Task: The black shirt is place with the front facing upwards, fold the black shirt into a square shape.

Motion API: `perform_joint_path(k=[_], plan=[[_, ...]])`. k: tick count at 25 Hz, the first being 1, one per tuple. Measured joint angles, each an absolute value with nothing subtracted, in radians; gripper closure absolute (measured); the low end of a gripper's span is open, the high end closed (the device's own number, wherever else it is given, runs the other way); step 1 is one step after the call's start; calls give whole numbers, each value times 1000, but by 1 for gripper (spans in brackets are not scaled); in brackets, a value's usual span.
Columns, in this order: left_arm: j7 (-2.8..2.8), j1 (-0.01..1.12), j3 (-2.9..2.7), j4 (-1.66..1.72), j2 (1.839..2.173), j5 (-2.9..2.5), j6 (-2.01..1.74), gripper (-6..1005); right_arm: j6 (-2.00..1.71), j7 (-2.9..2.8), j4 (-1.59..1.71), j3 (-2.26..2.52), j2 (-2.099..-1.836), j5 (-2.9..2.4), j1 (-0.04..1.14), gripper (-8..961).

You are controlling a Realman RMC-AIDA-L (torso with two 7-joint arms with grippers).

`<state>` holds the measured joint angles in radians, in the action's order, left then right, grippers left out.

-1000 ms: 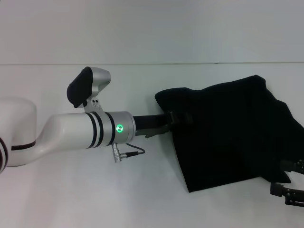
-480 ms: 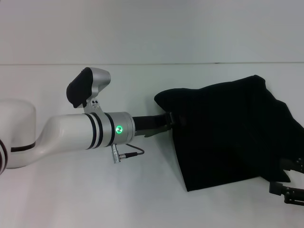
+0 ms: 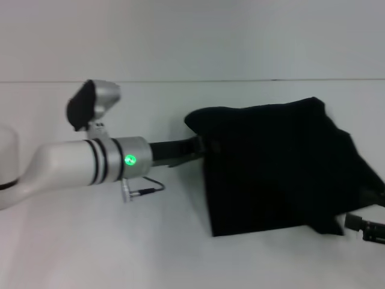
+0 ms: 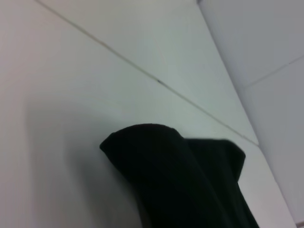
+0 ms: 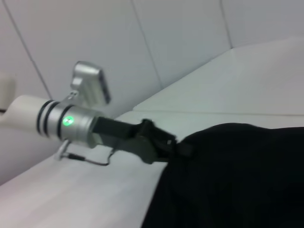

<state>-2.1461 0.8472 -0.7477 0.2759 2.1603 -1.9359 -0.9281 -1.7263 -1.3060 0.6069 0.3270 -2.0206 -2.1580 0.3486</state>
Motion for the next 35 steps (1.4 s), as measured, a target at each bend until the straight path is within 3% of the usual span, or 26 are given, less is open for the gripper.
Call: perform_joint_path(k=[10, 18, 24, 30, 35], plan=[[-2288, 734, -732, 462, 2096, -2098, -1076, 887, -1645, -1525, 550, 300, -2016, -2159, 417, 28], [-2309, 725, -578, 515, 2060, -2271, -1185, 888, -1603, -1840, 508, 330, -2007, -2167, 531, 28], [-2301, 729, -566, 530, 2056, -2300, -1235, 889, -1574, -2130, 501, 424, -1997, -2166, 602, 28], [-2275, 730, -565, 532, 2057, -2293, -1252, 888, -1535, -2323, 475, 575, -1969, -2166, 655, 29], [-2238, 728, -564, 536, 2057, -2300, -1253, 886, -1493, -2391, 442, 614, -1966, -2166, 679, 34]])
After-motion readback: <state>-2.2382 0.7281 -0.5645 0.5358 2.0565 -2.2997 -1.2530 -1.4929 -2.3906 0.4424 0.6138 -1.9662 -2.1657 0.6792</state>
